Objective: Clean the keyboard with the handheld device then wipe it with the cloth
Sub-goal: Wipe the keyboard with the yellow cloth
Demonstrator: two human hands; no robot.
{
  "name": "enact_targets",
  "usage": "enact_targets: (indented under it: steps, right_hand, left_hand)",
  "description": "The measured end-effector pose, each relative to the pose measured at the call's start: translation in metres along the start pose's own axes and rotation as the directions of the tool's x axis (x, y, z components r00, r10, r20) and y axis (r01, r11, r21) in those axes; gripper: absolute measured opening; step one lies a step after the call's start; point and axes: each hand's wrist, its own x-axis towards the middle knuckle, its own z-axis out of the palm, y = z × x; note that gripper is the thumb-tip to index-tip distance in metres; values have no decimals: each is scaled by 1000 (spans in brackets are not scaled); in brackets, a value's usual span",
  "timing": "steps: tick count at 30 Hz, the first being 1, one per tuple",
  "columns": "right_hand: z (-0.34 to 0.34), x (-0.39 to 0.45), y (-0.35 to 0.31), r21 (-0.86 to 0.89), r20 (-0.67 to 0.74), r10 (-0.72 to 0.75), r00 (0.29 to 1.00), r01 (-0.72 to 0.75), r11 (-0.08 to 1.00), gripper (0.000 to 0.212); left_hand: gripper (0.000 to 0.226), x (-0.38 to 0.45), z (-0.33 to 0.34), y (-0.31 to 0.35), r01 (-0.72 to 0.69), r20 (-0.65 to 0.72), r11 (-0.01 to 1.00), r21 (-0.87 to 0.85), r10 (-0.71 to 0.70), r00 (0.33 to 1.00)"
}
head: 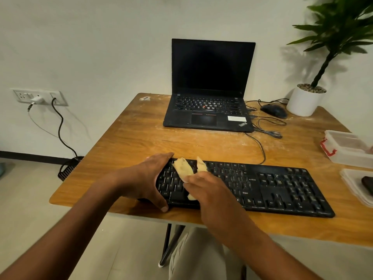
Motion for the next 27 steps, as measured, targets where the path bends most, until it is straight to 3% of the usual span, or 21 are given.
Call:
enact_targets:
  steps: [6,11,16,23,27]
  right_hand:
    - [-12,23,35,-39,-85,170,982,-174,984,55]
    - [6,39,-10,38,-62,98,993,-96,995,46]
    - [7,-1,-8,-34,-9,27,1000,-27,999,55]
    - [-12,26,34,-67,-33,218,975,-220,973,58]
    - [-1,53,9,1,-43,178,983,-178,984,52]
  left_hand:
    - [148,0,-1,-1,-3,9,1000,-18,3,1000]
    - [149,-2,0,0,8,2,1000,-14,-8,1000]
    - [149,-1,0,0,9,1,1000,-27,-9,1000]
    - [147,-3,-2,2,19,11,999,-33,-18,1000]
    - [148,-2,-1,1,22,3,999,-31,-22,1000]
